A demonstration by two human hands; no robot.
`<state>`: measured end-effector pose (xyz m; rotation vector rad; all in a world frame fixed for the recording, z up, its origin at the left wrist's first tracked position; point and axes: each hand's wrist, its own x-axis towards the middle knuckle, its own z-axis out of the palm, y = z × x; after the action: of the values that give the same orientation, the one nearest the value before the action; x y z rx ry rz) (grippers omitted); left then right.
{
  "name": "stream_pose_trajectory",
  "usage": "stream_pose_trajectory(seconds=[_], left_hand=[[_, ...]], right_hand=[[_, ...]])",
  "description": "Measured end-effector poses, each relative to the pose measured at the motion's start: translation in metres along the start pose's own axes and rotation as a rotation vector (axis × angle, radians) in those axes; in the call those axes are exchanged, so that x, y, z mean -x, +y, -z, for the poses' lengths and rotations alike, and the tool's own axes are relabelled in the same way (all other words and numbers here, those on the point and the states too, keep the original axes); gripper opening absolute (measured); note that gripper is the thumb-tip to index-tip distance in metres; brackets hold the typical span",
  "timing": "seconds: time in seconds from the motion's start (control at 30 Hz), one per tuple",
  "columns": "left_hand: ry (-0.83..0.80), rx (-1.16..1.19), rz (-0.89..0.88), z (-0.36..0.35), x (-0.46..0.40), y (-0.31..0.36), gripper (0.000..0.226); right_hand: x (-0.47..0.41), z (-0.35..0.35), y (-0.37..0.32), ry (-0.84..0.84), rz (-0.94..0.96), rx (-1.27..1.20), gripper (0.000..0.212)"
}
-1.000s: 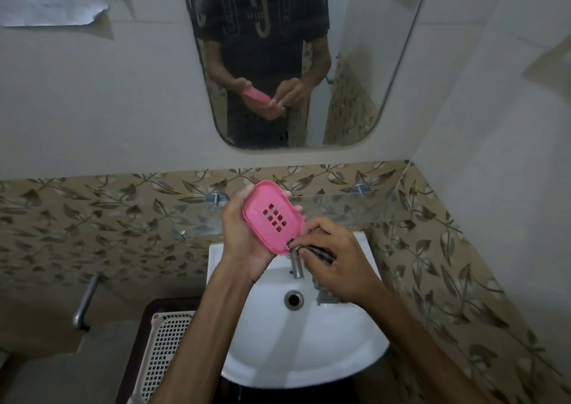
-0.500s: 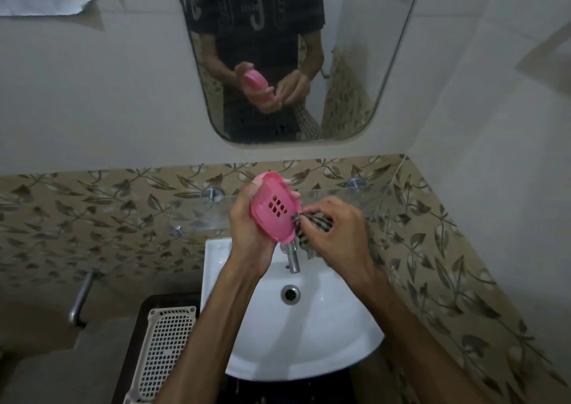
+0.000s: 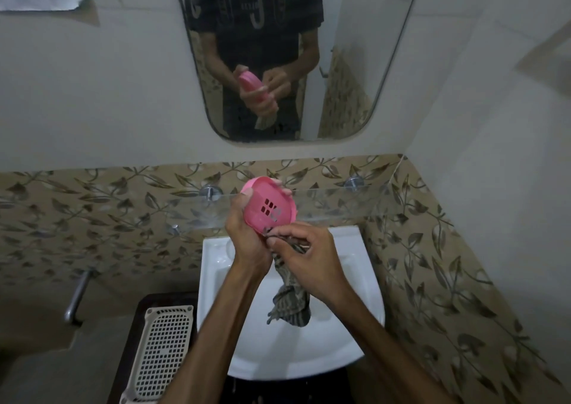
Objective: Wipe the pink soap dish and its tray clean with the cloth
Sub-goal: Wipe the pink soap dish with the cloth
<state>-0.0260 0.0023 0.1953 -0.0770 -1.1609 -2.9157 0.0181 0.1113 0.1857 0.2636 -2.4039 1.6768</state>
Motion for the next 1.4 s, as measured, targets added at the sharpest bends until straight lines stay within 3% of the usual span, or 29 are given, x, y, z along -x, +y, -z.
stream_pose_trajectory(seconds=[0.23, 0.43, 0.6, 0.8, 0.97, 1.07, 1.17, 1.27, 1.4], left_hand=[[-0.001, 0.035, 0.038, 0.0, -0.001, 0.006, 0.047], [0.132, -0.017, 0.0, 0.004, -0.003, 0.012, 0.045], [0.136, -0.032, 0.117, -0.008, -0.003, 0.007, 0.046], [0.184, -0.037, 0.17, -0.003, -0.002, 0.005, 0.048], [0.184, -0.037, 0.082, 0.004, -0.002, 0.013, 0.043], [0.144, -0.048, 0.023, 0.012, -0.004, 0.019, 0.043], [0.121, -0.053, 0.054, 0.01, 0.002, 0.011, 0.044], [0.078, -0.014, 0.094, 0.005, 0.005, 0.008, 0.046], [0.071, -0.017, 0.088, 0.003, 0.004, 0.007, 0.045]], right_hand=[[0.0, 0.002, 0.001, 0.112, 0.3, 0.235, 0.017], [-0.003, 0.028, 0.015, 0.359, 0.223, 0.271, 0.015], [-0.006, 0.01, 0.001, 0.214, 0.423, 0.174, 0.019], [0.001, 0.001, 0.024, 0.176, 0.499, 0.231, 0.017], [0.013, 0.019, 0.053, 0.19, 0.351, 0.317, 0.02], [0.009, 0.033, 0.041, 0.286, 0.237, 0.103, 0.016], [-0.007, 0.029, 0.015, 0.197, 0.305, 0.06, 0.013], [-0.014, 0.02, 0.009, 0.093, 0.197, 0.17, 0.016], [-0.002, 0.016, 0.015, 0.125, 0.187, 0.175, 0.015]])
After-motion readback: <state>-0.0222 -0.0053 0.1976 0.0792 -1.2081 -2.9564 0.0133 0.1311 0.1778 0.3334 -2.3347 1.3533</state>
